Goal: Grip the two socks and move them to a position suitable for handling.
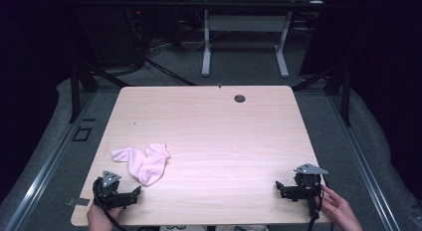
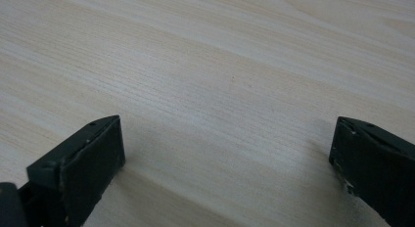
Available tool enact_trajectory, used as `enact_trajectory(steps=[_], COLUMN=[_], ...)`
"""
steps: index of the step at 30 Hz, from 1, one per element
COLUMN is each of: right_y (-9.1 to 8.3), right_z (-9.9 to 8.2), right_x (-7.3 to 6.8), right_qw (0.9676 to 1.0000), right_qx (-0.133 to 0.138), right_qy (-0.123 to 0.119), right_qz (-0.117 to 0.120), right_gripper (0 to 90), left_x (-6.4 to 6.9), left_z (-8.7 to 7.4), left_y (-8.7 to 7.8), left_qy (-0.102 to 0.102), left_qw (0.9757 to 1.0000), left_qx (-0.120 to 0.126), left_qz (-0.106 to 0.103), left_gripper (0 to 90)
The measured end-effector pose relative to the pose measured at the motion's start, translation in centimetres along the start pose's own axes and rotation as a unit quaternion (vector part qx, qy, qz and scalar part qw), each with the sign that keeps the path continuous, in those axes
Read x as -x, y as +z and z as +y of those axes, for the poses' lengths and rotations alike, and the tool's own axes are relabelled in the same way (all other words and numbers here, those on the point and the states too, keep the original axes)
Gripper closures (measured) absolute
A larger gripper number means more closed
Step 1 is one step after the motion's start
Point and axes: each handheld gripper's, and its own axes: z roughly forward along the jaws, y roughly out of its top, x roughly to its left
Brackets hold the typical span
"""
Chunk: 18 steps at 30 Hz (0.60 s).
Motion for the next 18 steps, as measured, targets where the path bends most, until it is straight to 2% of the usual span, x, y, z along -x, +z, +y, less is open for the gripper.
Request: enact_trajectory(steps=[2, 5, 12, 18], right_y=[0.08, 0.38, 0.61, 0.55], right_z=[0.04, 0.38, 0.56, 0.55], right_x=[-0.04, -0.17, -0.24, 0.41], right_qw=[1.0, 0.9996, 0.9992, 0.998], right_qx=[0.001, -0.002, 0.0, -0.001], right_qy=[-0.002, -0.021, -0.028, -0.044], right_qz=[0.003, 0.019, 0.028, 0.045], right_gripper=[0.0, 0.0, 0.0, 0.0], left_x=[0.0, 0.0, 0.03, -0.07], left_z=[0.01, 0.01, 0.04, 0.11], left_y=[0.0, 0.0, 0.0, -0.01], left_qy=[0.0, -0.001, -0.002, -0.001], left_qw=[1.0, 1.0, 1.0, 1.0], left_qx=[-0.001, -0.001, -0.001, -0.005], left_qz=[0.0, 0.0, 0.003, 0.003], left_gripper=[0.0, 0.0, 0.0, 0.0])
